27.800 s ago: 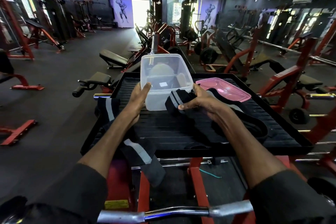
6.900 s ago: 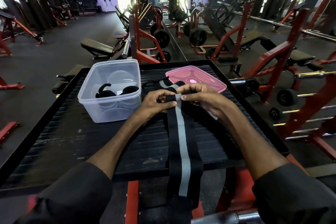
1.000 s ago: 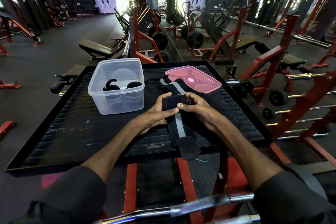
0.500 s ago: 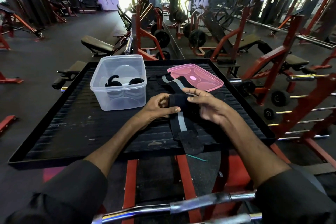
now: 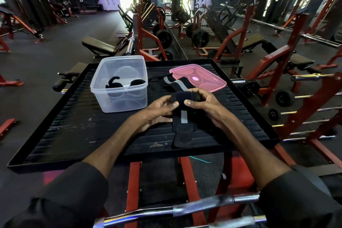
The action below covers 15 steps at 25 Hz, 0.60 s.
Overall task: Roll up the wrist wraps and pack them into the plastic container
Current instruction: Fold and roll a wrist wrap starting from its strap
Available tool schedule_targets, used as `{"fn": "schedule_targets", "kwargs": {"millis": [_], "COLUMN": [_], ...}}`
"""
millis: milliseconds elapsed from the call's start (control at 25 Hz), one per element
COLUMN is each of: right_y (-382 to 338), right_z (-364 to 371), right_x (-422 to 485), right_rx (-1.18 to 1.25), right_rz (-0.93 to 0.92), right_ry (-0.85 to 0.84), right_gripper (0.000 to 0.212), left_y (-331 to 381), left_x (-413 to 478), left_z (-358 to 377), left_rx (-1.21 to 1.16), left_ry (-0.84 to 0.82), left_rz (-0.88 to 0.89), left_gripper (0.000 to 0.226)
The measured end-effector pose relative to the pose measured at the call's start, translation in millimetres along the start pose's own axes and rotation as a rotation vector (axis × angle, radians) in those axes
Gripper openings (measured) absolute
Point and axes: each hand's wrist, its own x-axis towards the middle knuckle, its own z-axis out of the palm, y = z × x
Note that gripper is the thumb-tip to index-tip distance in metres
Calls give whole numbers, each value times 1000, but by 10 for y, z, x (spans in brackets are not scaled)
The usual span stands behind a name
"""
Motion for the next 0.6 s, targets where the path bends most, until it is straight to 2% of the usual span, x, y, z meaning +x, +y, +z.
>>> {"fn": "schedule_targets", "kwargs": {"millis": [80,160,240,360,440,520,600], "right_y": [16,29,57,28,-9,-20,0], "right_z": [57,90,62,-33,-29,-35,-52], "right_x": [-13,-6,16,70,104,114,101], "right_rx": [-48,-148,-205,-2,91,-6,-108], "right_rz": [-84,-151,-157,47,174,238,243], "right_ry": [13,-2,-35,-127,-97,-104,-198], "right_gripper": [48,52,54,54,49,51,56], "left_y": [1,-23,-30,-36,-33,-24,-2], "left_x": [-2,-3,-32,-38,-36,-37,-45], "left_z": [-25,-10,41,51,53,70,82], "left_rx": [-116,-49,73,140,160,186,201], "left_ry": [-58,-41,46,158,165,190,222], "left_rz": [-92,-59,14,132,215,298,360], "left_gripper": [50,45,36,35,40,42,43]}}
